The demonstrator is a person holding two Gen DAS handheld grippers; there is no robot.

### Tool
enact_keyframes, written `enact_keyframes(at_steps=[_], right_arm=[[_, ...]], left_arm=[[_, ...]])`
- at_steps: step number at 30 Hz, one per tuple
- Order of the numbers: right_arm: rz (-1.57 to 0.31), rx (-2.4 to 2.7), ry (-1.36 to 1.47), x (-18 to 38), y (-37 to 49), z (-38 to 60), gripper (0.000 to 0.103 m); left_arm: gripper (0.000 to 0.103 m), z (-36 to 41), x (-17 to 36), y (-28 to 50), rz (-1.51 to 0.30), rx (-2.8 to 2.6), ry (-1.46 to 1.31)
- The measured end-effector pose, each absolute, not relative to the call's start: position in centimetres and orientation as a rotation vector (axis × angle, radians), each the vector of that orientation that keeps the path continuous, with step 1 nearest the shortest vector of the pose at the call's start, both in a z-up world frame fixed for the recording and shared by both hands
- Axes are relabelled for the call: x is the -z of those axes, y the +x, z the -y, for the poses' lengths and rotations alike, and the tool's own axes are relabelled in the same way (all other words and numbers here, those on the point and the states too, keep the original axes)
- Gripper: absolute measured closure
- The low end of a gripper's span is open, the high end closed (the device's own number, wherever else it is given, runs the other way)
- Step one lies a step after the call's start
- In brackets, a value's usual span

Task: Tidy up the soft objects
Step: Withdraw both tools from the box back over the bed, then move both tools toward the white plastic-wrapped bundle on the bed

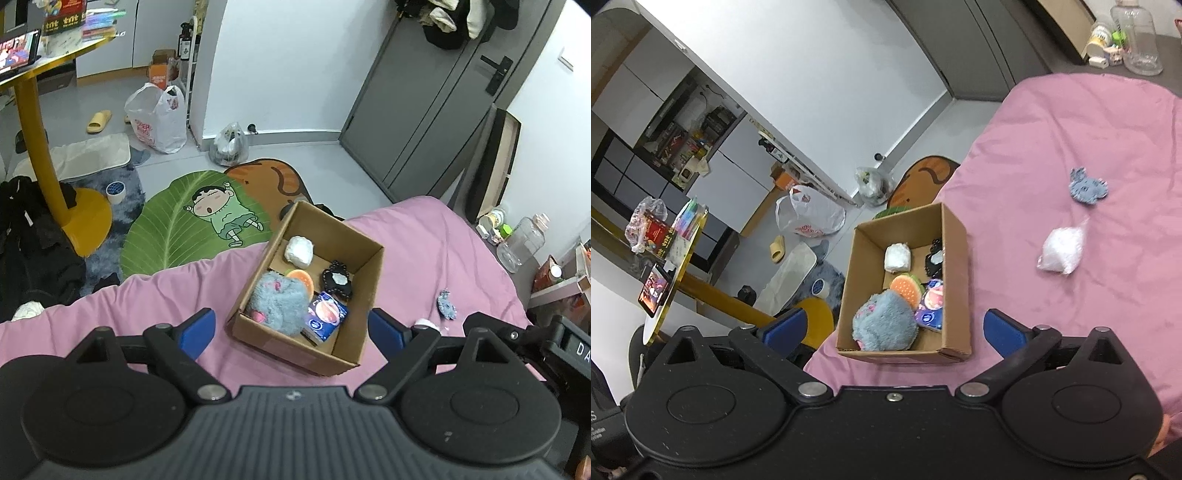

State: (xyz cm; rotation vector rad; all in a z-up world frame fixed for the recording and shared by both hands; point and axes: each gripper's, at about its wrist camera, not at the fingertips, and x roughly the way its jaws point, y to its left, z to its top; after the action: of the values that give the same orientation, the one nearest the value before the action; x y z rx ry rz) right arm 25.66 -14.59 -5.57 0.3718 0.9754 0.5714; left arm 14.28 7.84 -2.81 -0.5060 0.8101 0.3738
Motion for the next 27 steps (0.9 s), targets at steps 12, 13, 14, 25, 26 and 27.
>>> enact_keyframes(at_steps=[12,13,14,25,26,27], right_arm=[[-0.957,-0.574,0.387,5.2,25.1,17.9,0.0],[-0.954,-0.572,0.388,5.1,25.1,18.1,0.0],[-0.952,-0.57,0.391,5.1,25.1,18.5,0.0],[-0.938,-0.531,0.425,5.8,25.9,21.7,0.0],[-0.937,-0.528,0.427,5.9,26.0,21.9,0.0],[-0.937,-0.524,0.43,6.1,26.2,22.2,0.0]], left_arm=[[0.015,-5.3,1.6,13.9,-0.781,-0.386,-0.503],[0.014,-5.0,1.5,13.9,-0.782,-0.384,-0.5],[0.014,-4.8,1.5,14.0,-0.781,-0.382,-0.495],[0.014,-2.0,2.2,15.5,-0.816,-0.364,-0.444],[0.014,-1.7,2.3,15.7,-0.82,-0.362,-0.439],[0.014,-1.5,2.5,15.9,-0.826,-0.359,-0.434]])
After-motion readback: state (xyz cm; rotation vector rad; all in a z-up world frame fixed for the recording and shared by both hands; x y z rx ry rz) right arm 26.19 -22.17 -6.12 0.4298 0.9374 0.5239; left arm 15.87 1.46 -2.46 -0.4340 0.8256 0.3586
